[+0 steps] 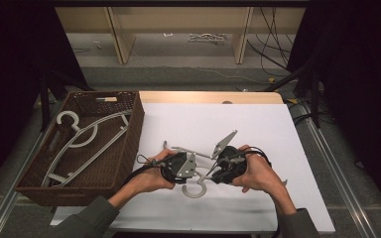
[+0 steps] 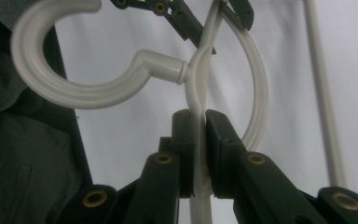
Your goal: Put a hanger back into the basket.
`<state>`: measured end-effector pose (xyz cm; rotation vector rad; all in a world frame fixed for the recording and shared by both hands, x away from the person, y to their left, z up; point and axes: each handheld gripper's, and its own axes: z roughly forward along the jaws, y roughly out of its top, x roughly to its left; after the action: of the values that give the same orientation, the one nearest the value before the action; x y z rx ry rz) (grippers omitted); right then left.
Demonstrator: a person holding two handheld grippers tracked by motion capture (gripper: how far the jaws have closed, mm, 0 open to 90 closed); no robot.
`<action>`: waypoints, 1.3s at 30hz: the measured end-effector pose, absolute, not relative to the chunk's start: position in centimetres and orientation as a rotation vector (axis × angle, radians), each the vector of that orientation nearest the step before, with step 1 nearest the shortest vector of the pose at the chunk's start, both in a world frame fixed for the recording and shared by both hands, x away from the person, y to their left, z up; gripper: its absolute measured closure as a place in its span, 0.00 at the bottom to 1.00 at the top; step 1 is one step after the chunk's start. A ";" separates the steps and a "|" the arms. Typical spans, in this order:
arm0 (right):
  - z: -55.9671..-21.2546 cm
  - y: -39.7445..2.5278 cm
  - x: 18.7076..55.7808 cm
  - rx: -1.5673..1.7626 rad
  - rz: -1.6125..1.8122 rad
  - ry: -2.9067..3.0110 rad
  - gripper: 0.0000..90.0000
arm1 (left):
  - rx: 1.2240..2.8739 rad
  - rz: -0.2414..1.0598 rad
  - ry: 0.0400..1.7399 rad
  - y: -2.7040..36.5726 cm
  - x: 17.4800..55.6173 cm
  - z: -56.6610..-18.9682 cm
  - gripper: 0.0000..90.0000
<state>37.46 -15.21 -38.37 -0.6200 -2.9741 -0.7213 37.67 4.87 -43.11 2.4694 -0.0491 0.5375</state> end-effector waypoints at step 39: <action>-33.0 -19.8 37.0 -1.118 -1.494 -2.972 0.27 | 2.173 0.186 0.534 11.3 40.1 -34.5 0.89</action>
<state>36.96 -19.77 -32.98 -1.1182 -2.9717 -1.4945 40.14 11.30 -34.50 2.1733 0.5337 0.1857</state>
